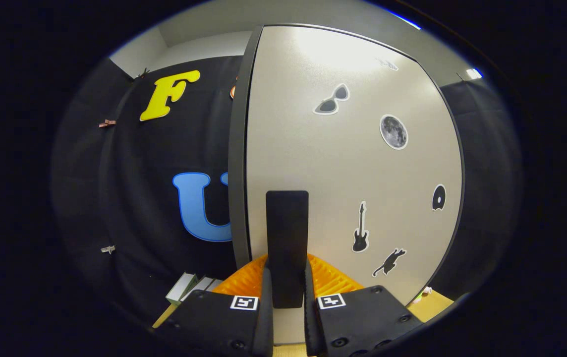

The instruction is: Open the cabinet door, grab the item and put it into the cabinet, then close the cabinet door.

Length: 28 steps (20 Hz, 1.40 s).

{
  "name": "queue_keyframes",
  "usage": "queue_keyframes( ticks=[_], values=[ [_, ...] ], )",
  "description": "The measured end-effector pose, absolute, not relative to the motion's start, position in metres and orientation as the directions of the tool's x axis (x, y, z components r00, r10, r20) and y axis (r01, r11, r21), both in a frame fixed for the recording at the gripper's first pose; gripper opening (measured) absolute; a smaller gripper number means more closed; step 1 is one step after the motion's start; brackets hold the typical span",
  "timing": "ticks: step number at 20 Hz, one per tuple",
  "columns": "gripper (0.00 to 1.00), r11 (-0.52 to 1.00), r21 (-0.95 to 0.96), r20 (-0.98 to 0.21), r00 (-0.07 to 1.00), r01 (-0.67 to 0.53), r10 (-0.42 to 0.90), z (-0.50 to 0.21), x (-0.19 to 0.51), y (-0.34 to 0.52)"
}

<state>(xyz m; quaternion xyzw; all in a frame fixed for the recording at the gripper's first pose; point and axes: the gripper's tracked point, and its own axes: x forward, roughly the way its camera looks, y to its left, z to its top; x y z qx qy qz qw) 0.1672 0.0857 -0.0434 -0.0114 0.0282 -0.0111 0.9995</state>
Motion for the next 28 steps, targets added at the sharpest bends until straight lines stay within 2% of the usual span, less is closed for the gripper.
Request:
queue_keyframes(
  ticks=[1,8,18,22,28],
  values=[
    [0.16,0.999,-0.029,-0.062,0.998,0.020,-0.022,-0.043,0.167,0.085],
    [0.16,1.000,-0.021,-0.090,0.996,-0.022,0.020,-0.042,0.144,0.082],
    [0.16,0.997,0.012,-0.109,0.991,-0.070,0.071,-0.029,0.071,0.057],
    [0.16,0.988,0.028,-0.113,0.981,-0.154,0.156,-0.025,0.051,0.047],
    [0.16,0.934,0.016,-0.121,0.927,-0.357,0.356,-0.016,0.009,0.017]
  ],
)
